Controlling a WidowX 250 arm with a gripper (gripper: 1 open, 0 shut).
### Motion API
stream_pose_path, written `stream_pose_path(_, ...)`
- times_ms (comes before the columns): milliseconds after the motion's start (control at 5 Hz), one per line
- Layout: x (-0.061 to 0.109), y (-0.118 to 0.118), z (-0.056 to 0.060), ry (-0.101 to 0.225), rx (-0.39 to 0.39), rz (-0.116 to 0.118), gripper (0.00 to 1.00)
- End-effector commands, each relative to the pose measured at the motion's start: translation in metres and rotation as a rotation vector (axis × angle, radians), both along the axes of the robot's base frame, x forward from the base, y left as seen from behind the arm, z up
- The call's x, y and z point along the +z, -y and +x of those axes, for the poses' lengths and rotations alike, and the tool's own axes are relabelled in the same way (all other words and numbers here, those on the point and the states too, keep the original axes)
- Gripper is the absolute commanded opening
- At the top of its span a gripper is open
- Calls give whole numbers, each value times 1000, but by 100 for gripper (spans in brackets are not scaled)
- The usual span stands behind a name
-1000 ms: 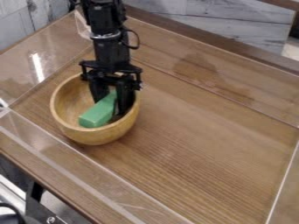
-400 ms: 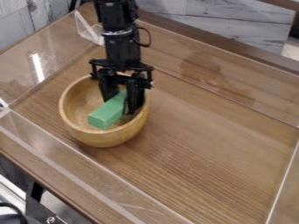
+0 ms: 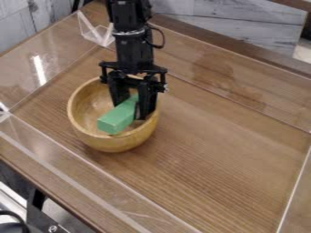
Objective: Remove the green block from inside the brown bowl and put it on the table
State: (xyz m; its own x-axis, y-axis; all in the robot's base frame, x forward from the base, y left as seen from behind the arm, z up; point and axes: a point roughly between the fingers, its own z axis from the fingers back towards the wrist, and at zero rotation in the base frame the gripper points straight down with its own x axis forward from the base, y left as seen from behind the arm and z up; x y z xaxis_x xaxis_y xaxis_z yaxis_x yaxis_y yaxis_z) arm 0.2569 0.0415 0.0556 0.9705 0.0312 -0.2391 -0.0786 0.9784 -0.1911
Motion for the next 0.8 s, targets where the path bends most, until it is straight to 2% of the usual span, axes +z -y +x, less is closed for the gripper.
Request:
stream_pose_path(0,28,3,14,97,-12,12,0)
stream_pose_path(600,34,19,13,61,-43,-13,0)
